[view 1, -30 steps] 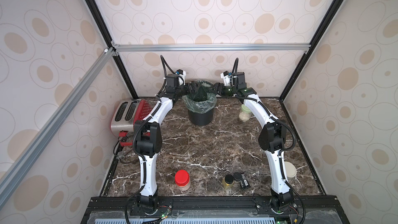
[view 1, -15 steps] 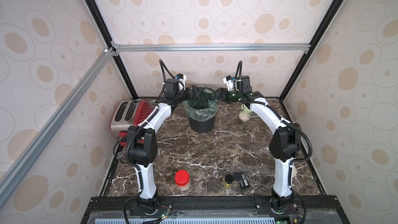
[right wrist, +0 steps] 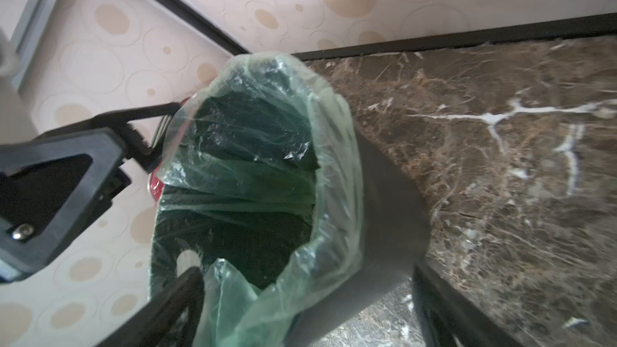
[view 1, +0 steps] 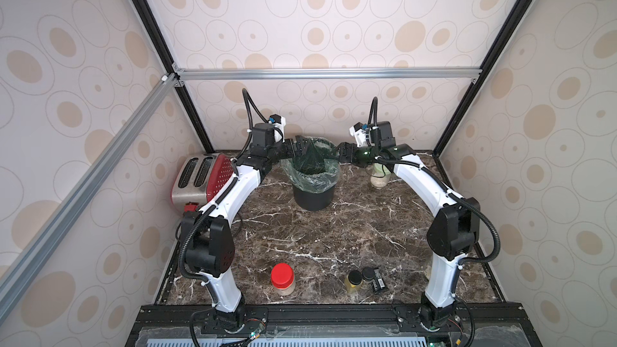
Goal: Empty expired oatmeal from jars
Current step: Move the trash bin to the center of the board, then pick up the jar from the center of the board.
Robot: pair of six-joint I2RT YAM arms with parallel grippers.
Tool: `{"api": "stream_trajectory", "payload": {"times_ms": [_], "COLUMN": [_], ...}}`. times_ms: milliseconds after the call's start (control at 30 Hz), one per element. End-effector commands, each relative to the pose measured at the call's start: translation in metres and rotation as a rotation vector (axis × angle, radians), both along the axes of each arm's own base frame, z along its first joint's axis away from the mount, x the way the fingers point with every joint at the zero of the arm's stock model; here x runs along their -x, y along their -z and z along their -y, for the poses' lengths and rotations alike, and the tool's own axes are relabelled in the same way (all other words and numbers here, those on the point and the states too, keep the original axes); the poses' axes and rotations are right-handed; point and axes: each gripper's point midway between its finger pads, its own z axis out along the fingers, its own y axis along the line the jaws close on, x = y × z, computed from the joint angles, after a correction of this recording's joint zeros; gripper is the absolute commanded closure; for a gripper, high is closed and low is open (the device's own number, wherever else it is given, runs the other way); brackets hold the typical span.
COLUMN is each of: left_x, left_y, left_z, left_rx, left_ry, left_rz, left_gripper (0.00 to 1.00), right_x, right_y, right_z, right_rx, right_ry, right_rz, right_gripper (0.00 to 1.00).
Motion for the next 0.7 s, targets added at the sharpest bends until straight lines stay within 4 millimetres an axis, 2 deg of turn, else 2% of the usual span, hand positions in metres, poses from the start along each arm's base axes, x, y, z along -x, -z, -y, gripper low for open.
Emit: {"api": "stream_trajectory", "payload": {"times_ms": [0, 167, 267, 367, 467, 667], "left_x": [0.017, 0.056, 0.083, 0.108, 0.126, 0.141], "left_y": [-0.030, -0.015, 0.001, 0.017, 0.027, 0.032], "left_z": [-0.023, -0.043, -0.044, -0.039, -0.028, -0.006], "left_rx": [-0.085, -0.119, -0.133, -0.155, -0.175, -0.170], "left_ry": [-0.088, -0.148, -0.137, -0.110, -0.062, 0.031], "left_rz": [0.055, 0.008, -0.027, -0.063, -0.081, -0.082], "left_gripper": [0.01, 0.01, 0.01, 0.01, 0.01, 0.01], "right_x": [0.017, 0.053, 0.076, 0.089, 0.084, 0.048], "right_y": [-0.029, -0.012, 0.004, 0.020, 0.032, 0.055], "right_z": [0.042, 0.075, 0.096, 0.117, 0.141, 0.176], "right_rx": [0.149, 0.308, 0.391, 0.502, 0.636, 0.729], "right_ry": [0.108, 0.151, 0.174, 0.200, 0.245, 0.313], "right_rz": [0.042, -0.006, -0.034, -0.050, -0.054, -0.113], "right_gripper": [0.00, 0.00, 0.00, 0.00, 0.00, 0.00]}}
